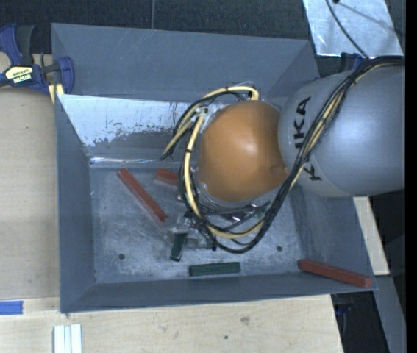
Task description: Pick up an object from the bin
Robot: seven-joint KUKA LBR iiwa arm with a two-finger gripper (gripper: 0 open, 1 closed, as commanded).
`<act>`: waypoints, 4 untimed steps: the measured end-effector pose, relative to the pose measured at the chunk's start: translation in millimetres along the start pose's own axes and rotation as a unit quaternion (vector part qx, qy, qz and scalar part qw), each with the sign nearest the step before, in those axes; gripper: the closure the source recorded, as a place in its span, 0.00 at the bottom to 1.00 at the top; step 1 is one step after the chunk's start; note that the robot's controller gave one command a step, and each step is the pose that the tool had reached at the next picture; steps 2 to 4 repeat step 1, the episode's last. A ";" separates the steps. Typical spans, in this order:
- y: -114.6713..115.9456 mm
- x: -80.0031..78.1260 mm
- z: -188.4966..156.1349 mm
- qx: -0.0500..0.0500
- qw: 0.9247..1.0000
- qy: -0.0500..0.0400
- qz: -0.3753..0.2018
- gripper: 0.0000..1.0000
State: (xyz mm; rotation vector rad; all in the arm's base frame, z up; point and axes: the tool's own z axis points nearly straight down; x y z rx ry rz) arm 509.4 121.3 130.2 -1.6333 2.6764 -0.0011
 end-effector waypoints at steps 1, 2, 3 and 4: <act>-1.3 -1.2 -37.4 0.001 1.000 0.000 0.002 1.00; -1.3 -1.2 -37.4 0.001 1.000 0.000 0.002 1.00; -1.3 -1.2 -37.4 0.001 1.000 0.000 0.002 1.00; -1.3 -1.2 -37.4 0.001 1.000 0.000 0.002 1.00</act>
Offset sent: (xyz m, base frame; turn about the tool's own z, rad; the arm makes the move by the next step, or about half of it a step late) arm -0.0001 0.0000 0.0350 0.0000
